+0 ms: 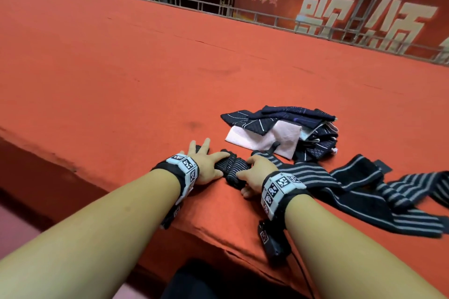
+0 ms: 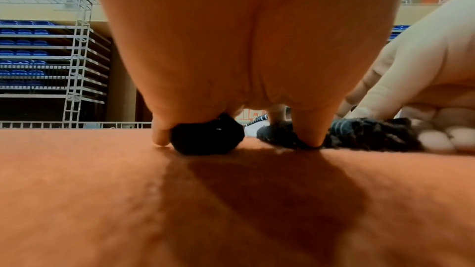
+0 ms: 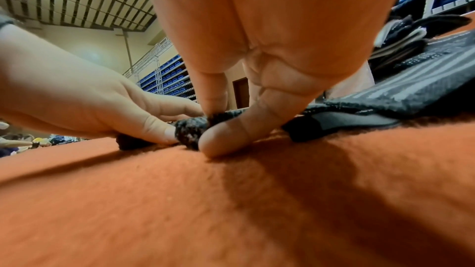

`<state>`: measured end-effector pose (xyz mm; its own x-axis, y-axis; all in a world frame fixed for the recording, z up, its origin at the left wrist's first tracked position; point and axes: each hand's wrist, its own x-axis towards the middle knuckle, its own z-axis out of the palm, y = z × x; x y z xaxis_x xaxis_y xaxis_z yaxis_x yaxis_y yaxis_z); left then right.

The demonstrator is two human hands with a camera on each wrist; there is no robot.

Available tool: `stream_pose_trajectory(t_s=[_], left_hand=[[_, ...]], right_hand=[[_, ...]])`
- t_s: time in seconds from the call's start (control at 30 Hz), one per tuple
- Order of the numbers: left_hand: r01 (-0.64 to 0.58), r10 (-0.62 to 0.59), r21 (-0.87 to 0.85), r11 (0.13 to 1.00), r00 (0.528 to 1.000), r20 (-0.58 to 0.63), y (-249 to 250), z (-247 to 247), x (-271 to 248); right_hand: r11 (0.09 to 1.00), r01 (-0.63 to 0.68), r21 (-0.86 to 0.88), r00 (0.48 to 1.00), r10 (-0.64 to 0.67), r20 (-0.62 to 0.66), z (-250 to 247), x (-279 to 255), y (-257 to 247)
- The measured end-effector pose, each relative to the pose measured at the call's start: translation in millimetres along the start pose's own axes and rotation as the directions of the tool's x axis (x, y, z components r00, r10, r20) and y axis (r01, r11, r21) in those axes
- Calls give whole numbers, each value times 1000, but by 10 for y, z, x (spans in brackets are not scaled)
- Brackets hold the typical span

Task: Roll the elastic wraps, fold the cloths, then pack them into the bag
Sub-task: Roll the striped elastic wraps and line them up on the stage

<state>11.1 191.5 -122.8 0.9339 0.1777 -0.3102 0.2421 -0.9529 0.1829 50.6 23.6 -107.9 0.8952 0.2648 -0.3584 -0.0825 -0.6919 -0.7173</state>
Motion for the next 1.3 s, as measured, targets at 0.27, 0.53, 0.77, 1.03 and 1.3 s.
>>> stream_pose_trajectory(t_s=[0.27, 0.53, 0.77, 1.03, 1.3], left_hand=[[-97, 94, -132, 987, 995, -33, -201, -164, 52], [-49, 39, -88, 995, 993, -109, -441, -314, -52], [-107, 90, -90, 990, 982, -168, -488, -366, 48], [-113, 111, -95, 989, 993, -27, -279, -332, 72], [-212, 208, 117, 970, 977, 41, 99, -226, -34]], right_hand=[[995, -23, -93, 1000, 22, -9, 37, 294, 10], [998, -5, -59, 1000, 4, -18, 95, 238, -125], [998, 24, -64, 999, -27, -47, 138, 239, -199], [992, 8, -129, 999, -13, -38, -1, 341, -176], [998, 54, -38, 995, -57, -78, -247, 276, 0]])
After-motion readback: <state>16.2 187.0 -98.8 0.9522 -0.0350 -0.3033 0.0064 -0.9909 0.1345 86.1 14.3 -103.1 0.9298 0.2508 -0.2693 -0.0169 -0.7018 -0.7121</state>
